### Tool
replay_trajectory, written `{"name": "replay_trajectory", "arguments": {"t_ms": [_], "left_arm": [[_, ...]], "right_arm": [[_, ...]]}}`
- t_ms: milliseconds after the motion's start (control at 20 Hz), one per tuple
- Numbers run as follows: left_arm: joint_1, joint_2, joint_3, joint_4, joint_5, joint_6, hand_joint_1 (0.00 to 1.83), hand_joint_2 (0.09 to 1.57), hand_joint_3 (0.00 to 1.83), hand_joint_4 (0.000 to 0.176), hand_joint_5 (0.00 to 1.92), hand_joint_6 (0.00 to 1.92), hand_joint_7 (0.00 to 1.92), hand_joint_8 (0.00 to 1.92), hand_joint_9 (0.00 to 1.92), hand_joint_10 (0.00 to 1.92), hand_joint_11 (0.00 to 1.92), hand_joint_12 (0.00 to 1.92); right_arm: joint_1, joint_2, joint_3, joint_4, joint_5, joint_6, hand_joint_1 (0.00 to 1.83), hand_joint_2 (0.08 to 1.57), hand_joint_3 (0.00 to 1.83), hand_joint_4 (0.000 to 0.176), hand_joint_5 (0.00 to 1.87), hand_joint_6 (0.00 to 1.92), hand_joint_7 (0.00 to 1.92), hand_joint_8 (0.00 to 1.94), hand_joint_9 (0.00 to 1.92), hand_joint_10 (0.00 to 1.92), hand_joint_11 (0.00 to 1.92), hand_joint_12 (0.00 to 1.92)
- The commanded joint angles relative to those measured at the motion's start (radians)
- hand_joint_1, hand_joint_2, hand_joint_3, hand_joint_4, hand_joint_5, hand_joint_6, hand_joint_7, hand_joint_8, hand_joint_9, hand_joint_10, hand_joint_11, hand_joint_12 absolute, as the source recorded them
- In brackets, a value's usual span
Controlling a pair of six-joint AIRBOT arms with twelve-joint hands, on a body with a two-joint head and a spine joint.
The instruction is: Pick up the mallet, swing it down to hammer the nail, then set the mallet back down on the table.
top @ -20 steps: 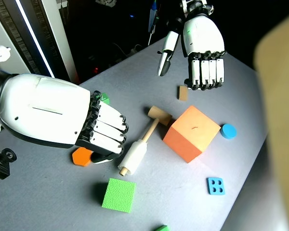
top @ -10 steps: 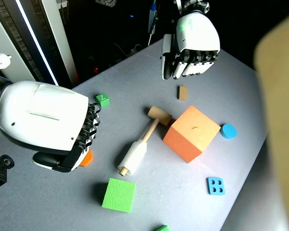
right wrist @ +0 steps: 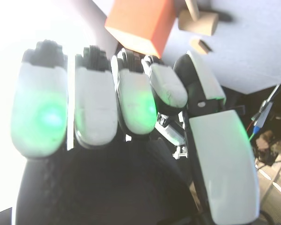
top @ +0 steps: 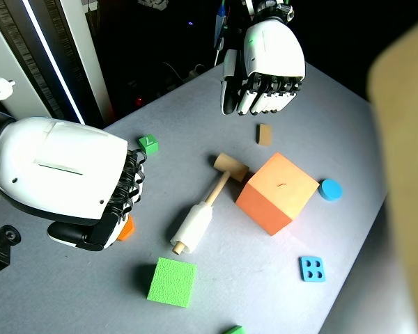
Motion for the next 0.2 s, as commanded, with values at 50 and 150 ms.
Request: {"name": "replay_trajectory", "arguments": {"t_ms": [50,150], "left_arm": [[-0.017,0.006,-0.006,-0.006,-0.105,-0.003,1.00,1.34,0.00,0.176,1.41,1.92,1.51,1.92,1.53,1.92,1.49,1.92],[-0.017,0.005,-0.010,-0.006,-0.103,-0.003,1.01,1.33,0.00,0.176,1.38,1.92,1.47,1.92,1.48,1.92,1.43,1.92]], "right_arm": [[-0.007,0.003,-0.003,-0.037,-0.143,-0.001,1.00,1.41,0.01,0.000,1.37,1.92,1.52,1.94,1.57,1.92,1.61,1.92],[-0.023,0.001,-0.003,-0.066,-0.170,0.005,0.99,1.42,0.01,0.000,1.36,1.92,1.52,1.94,1.56,1.92,1.59,1.92]]}}
